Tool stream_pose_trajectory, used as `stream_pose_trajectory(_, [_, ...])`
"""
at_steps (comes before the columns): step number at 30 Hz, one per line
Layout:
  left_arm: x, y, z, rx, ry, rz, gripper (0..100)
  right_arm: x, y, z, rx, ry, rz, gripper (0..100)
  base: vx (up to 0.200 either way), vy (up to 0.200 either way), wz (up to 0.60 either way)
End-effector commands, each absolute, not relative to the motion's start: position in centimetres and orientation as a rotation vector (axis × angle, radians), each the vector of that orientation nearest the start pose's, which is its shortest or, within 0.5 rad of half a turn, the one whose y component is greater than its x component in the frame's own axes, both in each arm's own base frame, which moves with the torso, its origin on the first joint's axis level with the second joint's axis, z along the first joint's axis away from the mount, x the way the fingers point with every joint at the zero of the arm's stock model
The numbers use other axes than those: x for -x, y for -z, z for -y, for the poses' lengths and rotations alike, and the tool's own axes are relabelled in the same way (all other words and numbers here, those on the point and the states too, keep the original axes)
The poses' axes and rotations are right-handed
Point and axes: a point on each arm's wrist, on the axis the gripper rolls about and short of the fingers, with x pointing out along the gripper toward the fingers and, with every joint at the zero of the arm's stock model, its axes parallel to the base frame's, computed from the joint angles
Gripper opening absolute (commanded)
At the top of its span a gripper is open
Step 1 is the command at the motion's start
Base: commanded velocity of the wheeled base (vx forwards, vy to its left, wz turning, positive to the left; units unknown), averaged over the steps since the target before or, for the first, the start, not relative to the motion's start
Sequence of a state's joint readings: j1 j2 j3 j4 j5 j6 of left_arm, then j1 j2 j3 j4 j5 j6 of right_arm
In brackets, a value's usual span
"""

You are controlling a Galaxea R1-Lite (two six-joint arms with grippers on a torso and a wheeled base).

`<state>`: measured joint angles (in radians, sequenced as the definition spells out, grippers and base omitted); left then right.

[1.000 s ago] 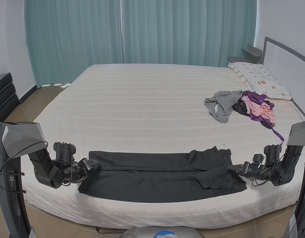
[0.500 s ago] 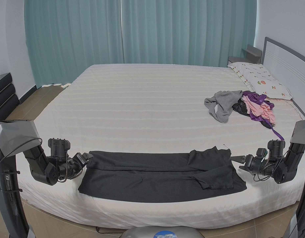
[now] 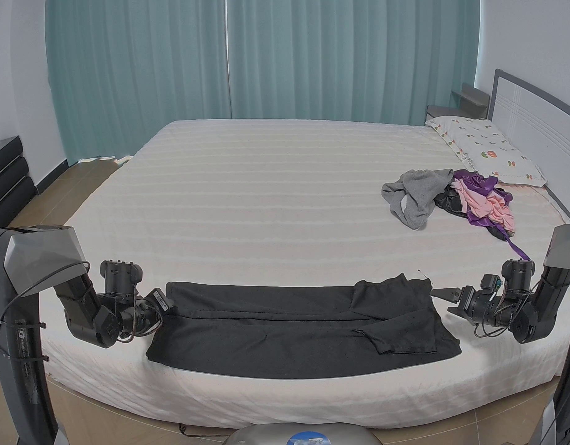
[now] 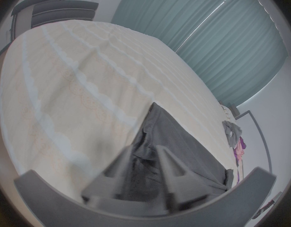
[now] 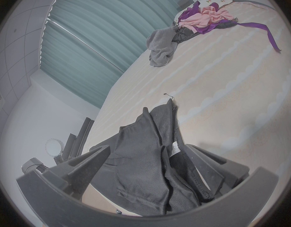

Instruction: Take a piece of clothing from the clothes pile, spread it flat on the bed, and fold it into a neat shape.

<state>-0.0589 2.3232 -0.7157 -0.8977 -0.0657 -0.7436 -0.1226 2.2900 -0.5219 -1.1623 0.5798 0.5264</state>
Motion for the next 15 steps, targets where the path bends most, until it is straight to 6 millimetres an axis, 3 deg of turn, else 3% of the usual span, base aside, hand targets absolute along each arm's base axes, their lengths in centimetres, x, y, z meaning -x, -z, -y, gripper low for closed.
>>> stream_pose_trajectory(1, [-34.85,3.05,2.28,0.690,-0.177,-0.733,0,-31.70,1.62,2.67,-0.713,-0.284,-0.683,100,0.000,0.000,0.00])
stream_pose_trajectory(15, [-34.54,2.89,2.04,0.650,-0.243,-0.709,0,-31.61,1.86,2.67,-0.713,-0.277,-0.692,100,0.000,0.000,0.00])
